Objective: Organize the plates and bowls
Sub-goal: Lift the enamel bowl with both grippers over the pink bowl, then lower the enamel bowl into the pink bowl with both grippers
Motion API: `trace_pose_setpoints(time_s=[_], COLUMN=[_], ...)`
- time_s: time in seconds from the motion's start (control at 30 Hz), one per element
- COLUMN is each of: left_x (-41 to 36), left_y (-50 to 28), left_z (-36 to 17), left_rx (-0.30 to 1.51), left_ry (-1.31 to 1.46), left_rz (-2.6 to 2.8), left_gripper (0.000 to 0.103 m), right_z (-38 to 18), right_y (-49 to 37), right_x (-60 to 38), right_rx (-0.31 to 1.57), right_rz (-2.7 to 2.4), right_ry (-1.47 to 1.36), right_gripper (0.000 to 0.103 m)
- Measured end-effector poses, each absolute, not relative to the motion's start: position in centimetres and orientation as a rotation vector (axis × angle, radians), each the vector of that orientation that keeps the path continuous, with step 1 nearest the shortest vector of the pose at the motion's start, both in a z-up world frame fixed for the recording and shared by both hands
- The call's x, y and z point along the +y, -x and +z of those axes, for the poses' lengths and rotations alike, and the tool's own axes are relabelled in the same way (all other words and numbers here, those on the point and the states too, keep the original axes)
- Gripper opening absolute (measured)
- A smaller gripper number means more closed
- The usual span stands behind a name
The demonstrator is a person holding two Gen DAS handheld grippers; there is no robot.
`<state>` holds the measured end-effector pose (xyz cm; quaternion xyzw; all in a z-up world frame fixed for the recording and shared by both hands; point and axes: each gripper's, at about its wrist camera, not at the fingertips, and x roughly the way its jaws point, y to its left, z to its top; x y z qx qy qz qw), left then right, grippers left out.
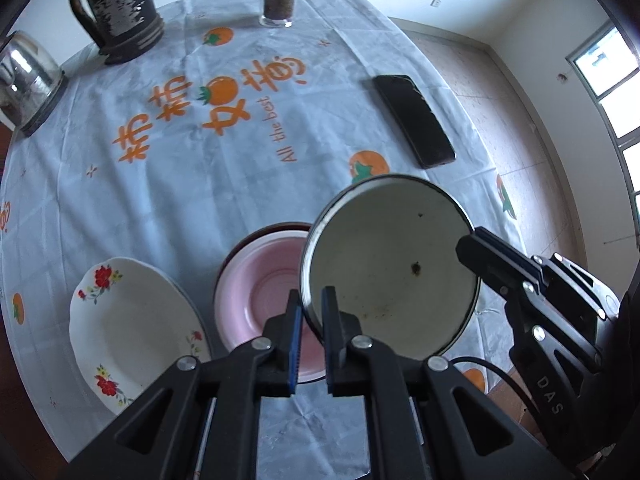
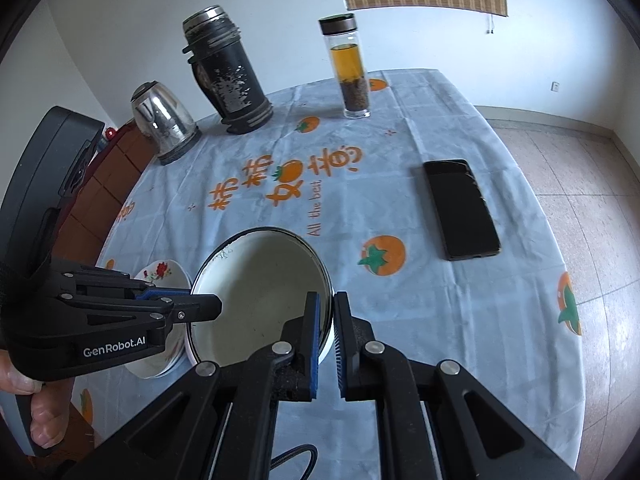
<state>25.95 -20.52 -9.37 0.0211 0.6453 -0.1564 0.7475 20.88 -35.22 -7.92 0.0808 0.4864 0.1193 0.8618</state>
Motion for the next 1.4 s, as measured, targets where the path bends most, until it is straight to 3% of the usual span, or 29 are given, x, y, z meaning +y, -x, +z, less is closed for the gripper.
trace_pose_setpoints(time_s=[1.4], left_x=[-15.2], left_y=[-24.6], left_z=[-13.2], left_rx=[1.485], left_ry=[0.043], left_rz=[-0.260], left_gripper=[0.007], right_z=[-10.8], right_y=[-22.1], right_x=[-29.2], right_rx=[1.108], right_rz=[0.331], right_ry=[-0.074], right_gripper=[0.008])
